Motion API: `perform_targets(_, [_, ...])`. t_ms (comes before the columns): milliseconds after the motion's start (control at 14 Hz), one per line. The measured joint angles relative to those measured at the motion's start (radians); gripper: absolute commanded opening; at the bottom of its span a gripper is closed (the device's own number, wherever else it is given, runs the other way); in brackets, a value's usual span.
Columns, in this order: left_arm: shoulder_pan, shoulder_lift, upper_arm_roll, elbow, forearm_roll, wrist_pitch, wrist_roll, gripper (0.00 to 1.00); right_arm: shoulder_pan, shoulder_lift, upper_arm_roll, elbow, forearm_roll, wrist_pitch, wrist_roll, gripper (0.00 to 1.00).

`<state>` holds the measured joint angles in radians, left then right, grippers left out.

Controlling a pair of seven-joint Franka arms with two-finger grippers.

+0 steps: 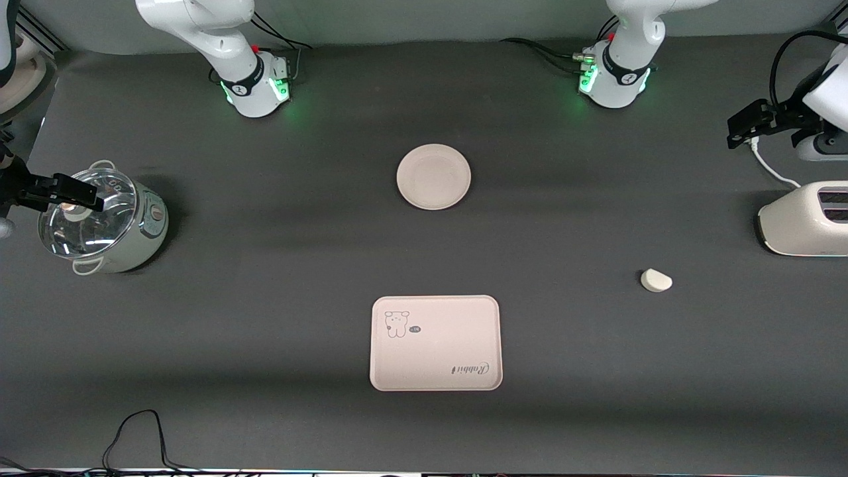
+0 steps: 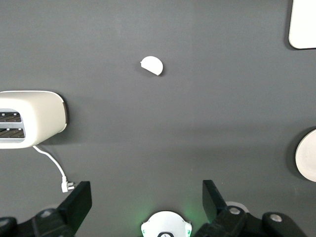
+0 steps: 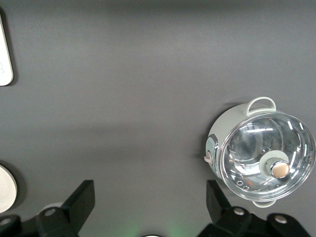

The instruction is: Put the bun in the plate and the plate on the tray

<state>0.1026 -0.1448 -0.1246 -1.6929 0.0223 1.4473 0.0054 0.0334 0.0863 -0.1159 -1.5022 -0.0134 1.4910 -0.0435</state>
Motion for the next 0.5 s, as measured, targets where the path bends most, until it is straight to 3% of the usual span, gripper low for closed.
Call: perform_targets(500, [0.013,0.031,0.014,0.001,0.0,-0.001,0.0,1.0,0.0,0.0,0.0,0.0,0.0,0.0,0.0,1.0])
